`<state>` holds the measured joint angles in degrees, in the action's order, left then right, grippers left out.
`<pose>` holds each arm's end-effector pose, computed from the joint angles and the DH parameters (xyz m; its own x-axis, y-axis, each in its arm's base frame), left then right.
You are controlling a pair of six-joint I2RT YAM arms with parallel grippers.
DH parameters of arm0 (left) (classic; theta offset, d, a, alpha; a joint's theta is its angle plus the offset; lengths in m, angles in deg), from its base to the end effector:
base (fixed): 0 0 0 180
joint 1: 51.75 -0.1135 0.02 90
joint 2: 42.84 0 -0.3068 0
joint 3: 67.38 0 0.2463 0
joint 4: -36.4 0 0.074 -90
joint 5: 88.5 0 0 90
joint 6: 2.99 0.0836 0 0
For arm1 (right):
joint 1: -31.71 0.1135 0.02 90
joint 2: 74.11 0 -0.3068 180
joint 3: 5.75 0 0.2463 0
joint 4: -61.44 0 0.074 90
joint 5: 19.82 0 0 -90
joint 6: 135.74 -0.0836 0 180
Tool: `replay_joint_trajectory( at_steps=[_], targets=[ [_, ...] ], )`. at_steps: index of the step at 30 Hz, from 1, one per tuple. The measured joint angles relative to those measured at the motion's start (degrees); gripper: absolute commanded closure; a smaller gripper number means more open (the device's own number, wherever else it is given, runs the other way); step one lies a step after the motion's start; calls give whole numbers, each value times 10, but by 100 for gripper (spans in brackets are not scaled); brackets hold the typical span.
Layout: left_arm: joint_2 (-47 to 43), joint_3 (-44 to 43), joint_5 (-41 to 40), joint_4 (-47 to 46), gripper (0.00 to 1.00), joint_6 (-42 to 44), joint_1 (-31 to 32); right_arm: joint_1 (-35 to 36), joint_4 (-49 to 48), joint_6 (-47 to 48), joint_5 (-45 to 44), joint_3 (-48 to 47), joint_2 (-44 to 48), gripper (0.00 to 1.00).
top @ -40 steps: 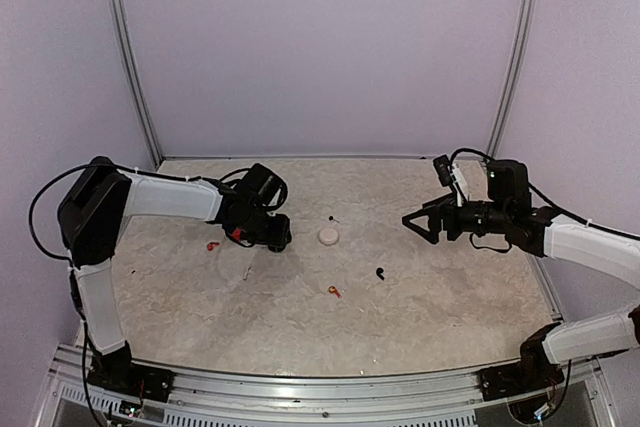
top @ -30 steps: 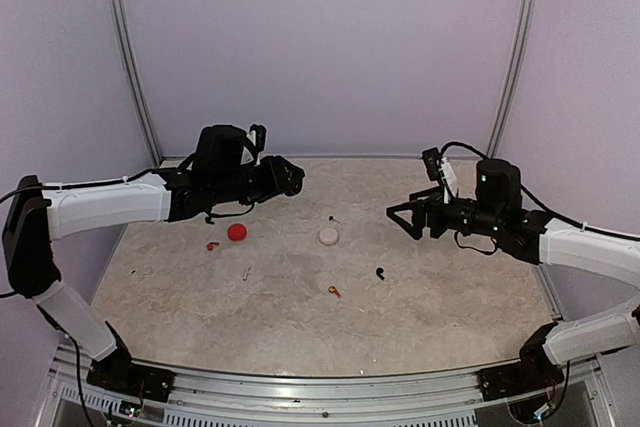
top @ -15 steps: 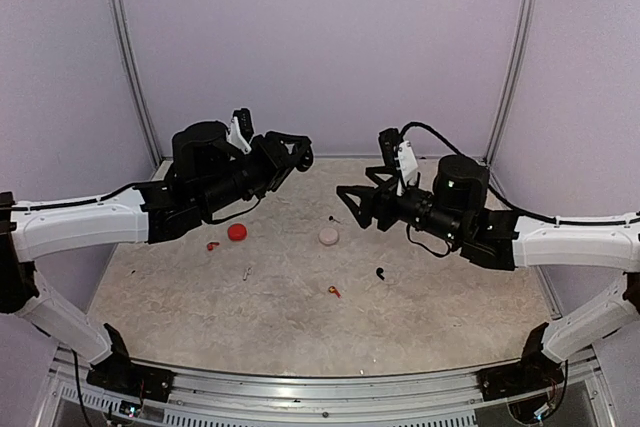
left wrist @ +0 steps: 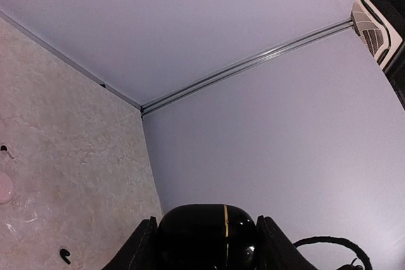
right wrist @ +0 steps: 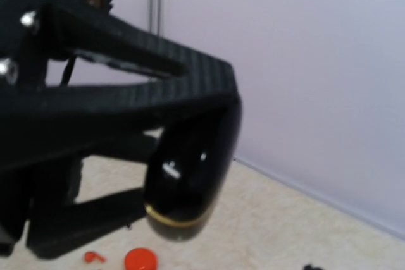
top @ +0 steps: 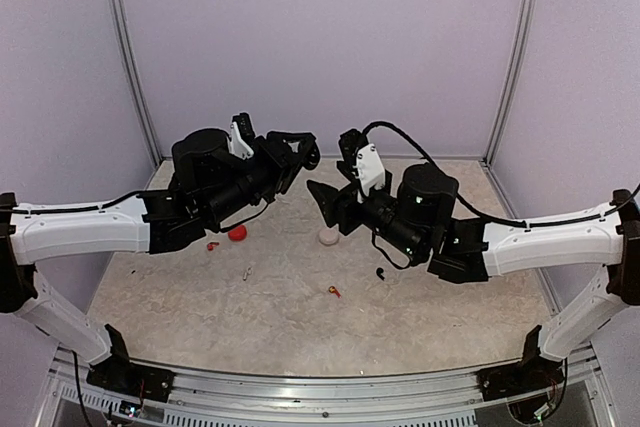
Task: Insert the wireless bluetooth earbuds into the charging case
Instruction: Pass from the left arm to the right
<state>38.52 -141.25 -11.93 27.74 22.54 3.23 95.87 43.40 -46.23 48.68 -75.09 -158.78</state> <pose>0.2302 -0.2946 0.3879 -0.5935 -0.6825 -0.4266 0.2964 0.3074 -0.9042 0.1935 0.3292 0.3610 0.0148 0.0488 -0.9987 -0.6780 0.7346 0.0259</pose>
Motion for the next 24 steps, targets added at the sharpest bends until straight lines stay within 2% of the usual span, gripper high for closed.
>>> replay_joint_trajectory(
  at_steps=[8, 13, 24],
  targets=[
    [0, 0, -15, -8, 62, -9, 6, 6, -35, 31, -38, -16, -19, 46],
    [2, 0, -21, -11, 62, -11, 9, 6, -52, 39, -39, -21, -34, 48],
    [6, 9, -21, -31, 62, -17, 14, 7, -76, 52, -32, -31, -48, 61]
  ],
)
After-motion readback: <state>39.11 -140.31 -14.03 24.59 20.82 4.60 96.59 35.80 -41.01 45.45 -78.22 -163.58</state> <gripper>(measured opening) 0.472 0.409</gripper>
